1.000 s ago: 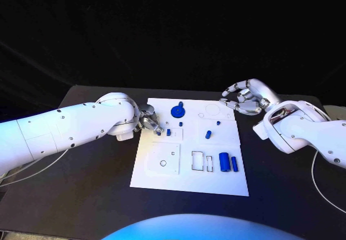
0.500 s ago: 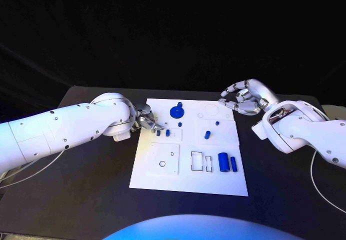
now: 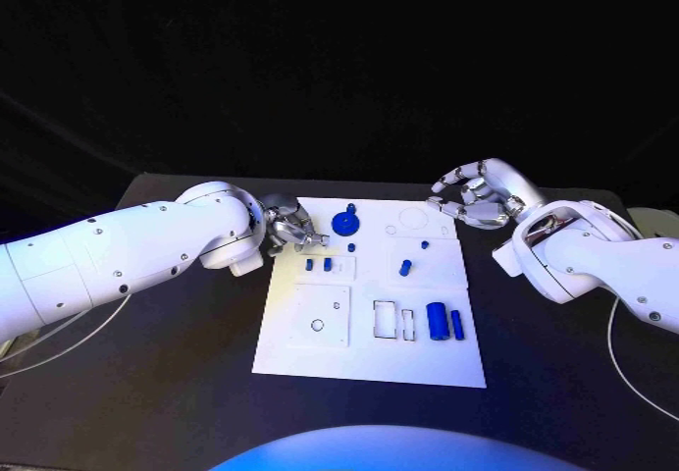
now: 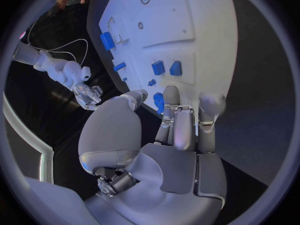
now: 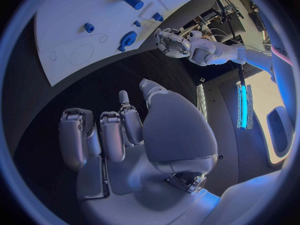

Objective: Assemble the parts on the task board

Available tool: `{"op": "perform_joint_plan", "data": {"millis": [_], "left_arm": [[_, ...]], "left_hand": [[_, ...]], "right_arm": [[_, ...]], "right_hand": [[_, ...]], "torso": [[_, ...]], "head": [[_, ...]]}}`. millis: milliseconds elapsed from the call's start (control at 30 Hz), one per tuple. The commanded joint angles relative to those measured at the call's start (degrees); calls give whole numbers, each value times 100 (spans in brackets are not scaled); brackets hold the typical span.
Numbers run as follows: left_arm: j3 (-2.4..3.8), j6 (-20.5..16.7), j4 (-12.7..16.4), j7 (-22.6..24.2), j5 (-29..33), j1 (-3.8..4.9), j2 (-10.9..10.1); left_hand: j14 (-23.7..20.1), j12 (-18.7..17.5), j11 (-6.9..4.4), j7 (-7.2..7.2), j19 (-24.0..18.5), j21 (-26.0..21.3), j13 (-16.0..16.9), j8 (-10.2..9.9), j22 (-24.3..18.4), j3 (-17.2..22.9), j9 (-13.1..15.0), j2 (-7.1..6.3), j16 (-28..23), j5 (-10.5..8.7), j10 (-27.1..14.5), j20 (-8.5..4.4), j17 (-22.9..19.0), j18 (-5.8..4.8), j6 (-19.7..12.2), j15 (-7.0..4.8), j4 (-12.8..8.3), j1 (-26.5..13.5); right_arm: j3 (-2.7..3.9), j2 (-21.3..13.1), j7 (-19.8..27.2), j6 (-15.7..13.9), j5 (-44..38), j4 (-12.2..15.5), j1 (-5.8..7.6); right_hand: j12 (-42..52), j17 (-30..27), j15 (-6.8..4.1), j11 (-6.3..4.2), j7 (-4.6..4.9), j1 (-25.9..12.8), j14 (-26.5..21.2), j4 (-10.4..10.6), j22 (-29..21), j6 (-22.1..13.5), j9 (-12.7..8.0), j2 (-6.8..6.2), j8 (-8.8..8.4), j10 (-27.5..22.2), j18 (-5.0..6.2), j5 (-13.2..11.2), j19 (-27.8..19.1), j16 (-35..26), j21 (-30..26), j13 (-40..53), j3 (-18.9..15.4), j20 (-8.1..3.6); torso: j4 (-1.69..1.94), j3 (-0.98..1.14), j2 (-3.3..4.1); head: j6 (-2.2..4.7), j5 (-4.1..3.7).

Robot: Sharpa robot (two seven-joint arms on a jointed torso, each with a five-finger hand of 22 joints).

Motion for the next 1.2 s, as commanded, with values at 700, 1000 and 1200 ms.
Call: {"op": "perform_joint_plan", "data": {"millis": [700, 1000, 1200], "left_arm": [[-161, -1389, -542, 2579, -2639, -199, 653], [-172, -830, -726, 2387, -3163, -206, 846], [-175, -621, -845, 2341, -3307, -208, 967]], "left_hand": [[-1226, -2167, 436, 303, -774, -924, -1974, -1153, -1080, 465, -1424, -407, -677, -69, -1040, 410, -1914, 224, 0, 398, -890, 1766], [-1120, -2424, 460, 250, -753, -677, -2217, -1277, -830, 414, -1573, -402, -428, -181, -995, 447, -1842, 204, 169, 423, -943, 1742], [-970, -2521, 443, 221, -616, -389, -2338, -1331, -467, 443, -1644, -358, -236, -196, -818, 439, -1681, 153, 330, 409, -961, 1747]], "right_arm": [[0, 27, 107, -6, 27, -11, -11], [0, 38, 107, -6, 28, -11, -13], [0, 49, 109, -4, 28, -13, -13]], "right_hand": [[-324, 427, -45, -2, -9, -45, 310, -2, 750, -70, -8, -51, 56, -275, 138, 27, 20, -162, -281, 208, 97, -45], [-346, 405, -46, -3, -10, -45, 304, -2, 729, -72, -8, -54, 60, -290, 145, 30, 5, -176, -310, 188, 104, -47], [-363, 392, -47, -4, -10, -46, 300, -2, 717, -72, -8, -55, 62, -303, 149, 31, -3, -184, -327, 173, 108, -48]], "torso": [[-18, -2, 18], [-11, -1, 11], [-19, 1, 13]], "head": [[109, -66], [96, -94], [91, -88]]}}
